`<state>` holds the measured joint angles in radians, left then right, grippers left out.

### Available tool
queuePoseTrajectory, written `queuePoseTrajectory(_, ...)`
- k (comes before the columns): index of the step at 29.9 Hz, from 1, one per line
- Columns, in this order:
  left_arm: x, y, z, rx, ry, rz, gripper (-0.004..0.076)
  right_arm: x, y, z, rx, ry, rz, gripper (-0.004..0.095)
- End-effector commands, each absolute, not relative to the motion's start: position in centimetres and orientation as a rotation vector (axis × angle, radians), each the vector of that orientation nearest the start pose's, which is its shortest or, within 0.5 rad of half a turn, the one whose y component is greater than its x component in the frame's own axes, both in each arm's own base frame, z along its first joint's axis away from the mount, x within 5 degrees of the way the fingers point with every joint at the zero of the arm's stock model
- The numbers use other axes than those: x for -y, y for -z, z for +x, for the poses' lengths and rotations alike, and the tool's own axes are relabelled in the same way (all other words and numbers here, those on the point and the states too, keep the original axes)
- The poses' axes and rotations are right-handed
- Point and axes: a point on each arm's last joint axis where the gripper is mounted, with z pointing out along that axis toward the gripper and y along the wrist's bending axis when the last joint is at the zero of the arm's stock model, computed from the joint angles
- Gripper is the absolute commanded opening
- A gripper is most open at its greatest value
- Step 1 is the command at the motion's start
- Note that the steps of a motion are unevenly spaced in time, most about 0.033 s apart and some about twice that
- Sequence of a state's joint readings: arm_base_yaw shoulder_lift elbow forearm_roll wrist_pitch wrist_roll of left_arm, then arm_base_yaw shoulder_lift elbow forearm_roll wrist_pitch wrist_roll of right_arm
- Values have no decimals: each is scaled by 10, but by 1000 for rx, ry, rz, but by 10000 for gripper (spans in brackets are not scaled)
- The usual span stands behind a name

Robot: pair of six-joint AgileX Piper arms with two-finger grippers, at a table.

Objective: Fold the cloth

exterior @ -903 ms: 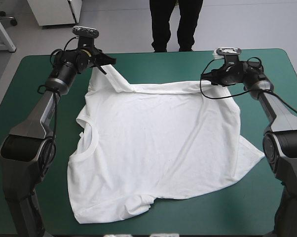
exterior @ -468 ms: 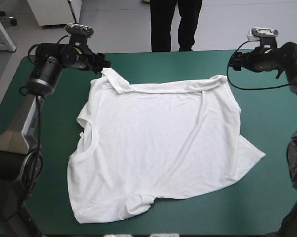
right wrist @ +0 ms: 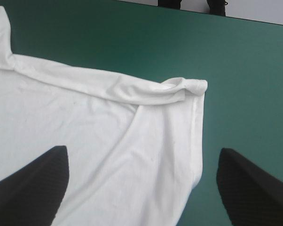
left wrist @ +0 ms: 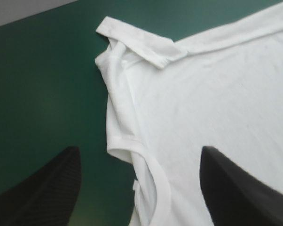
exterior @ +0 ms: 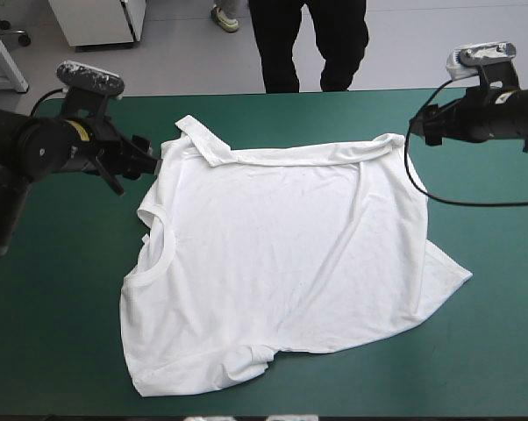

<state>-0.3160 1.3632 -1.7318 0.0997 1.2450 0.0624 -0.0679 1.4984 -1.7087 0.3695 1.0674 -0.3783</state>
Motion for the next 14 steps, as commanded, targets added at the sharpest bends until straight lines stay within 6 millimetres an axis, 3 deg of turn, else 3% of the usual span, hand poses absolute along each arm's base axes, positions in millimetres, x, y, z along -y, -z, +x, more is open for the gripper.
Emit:
queuePoseTrajectory(1,67,-475,213,-2327,9,409,515,-18,-466,271,-2163,-146,-363,791)
queuePoseTrajectory(6,61,-448,192,-2402,6,412,515,-32,-456,226,-2176,-73,-403,791)
queuePoseTrajectory(14,62,-381,204,-2630,-90,467,515,-34,-443,187,-2179,-56,-402,791)
